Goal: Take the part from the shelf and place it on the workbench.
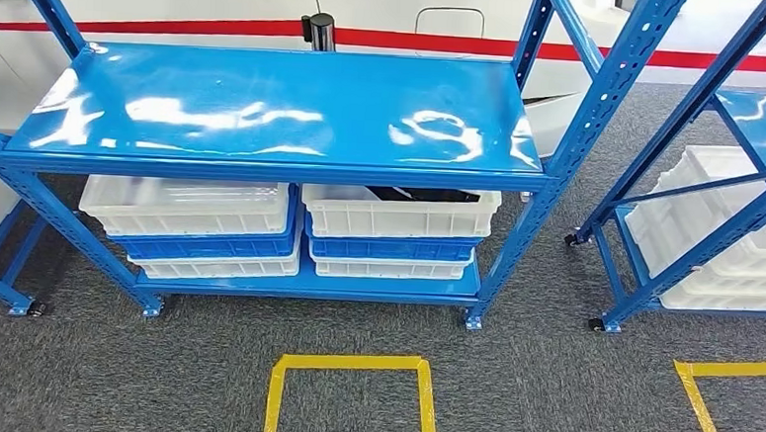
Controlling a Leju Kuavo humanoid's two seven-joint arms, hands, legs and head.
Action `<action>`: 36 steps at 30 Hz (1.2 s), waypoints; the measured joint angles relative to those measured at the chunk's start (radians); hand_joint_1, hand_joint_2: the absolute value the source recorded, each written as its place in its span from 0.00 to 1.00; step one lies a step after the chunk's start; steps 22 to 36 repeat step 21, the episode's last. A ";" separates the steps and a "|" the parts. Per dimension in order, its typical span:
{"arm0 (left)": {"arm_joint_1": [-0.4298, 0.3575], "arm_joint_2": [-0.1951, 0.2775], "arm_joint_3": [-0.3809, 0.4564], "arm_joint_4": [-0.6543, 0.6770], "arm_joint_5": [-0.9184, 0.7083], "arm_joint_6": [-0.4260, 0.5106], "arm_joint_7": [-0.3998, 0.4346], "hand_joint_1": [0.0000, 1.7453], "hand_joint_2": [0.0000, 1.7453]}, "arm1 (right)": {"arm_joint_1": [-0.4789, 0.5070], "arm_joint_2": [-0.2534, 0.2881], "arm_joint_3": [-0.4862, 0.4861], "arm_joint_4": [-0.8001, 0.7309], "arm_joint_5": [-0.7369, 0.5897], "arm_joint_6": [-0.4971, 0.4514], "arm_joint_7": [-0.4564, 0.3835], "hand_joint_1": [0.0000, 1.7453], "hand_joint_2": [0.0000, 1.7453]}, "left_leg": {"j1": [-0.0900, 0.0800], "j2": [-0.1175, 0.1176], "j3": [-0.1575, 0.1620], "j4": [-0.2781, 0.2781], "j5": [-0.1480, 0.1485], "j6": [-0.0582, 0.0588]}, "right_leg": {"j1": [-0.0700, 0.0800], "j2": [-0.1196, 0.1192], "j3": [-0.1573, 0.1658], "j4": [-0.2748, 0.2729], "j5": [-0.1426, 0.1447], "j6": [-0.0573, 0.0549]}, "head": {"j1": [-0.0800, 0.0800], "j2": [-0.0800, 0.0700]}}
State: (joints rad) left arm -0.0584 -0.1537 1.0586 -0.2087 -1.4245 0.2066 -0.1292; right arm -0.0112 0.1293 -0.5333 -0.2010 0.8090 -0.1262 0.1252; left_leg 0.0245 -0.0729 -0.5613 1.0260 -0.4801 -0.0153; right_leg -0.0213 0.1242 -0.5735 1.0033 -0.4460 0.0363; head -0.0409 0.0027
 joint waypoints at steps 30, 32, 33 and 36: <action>0.001 -0.003 0.001 0.000 0.010 0.004 -0.010 0.00 1.00 | -0.001 -0.003 0.000 0.000 0.045 -0.031 -0.017 0.00 0.00 | -0.015 0.075 0.006 -0.020 0.014 0.032 | 0.009 -0.124 0.015 -0.005 -0.008 0.012 | 0.007 0.000; 0.001 -0.003 0.001 0.000 0.010 0.004 -0.010 0.00 1.00 | -0.001 -0.003 0.000 0.000 0.045 -0.031 -0.017 0.00 0.00 | -0.015 0.075 0.006 -0.020 0.014 0.032 | 0.009 -0.124 0.015 -0.005 -0.008 0.012 | 0.007 0.000; 0.001 -0.003 0.001 0.000 0.010 0.004 -0.010 0.00 1.00 | -0.001 -0.003 0.000 0.000 0.045 -0.031 -0.017 0.00 0.00 | -0.015 0.075 0.006 -0.020 0.014 0.032 | 0.009 -0.124 0.015 -0.005 -0.008 0.012 | 0.007 0.000; 0.001 -0.003 0.001 0.000 0.010 0.004 -0.010 0.00 1.00 | -0.001 -0.003 0.000 0.000 0.045 -0.031 -0.017 0.00 0.00 | -0.015 0.075 0.006 -0.020 0.014 0.032 | 0.009 -0.124 0.015 -0.005 -0.008 0.012 | 0.007 0.000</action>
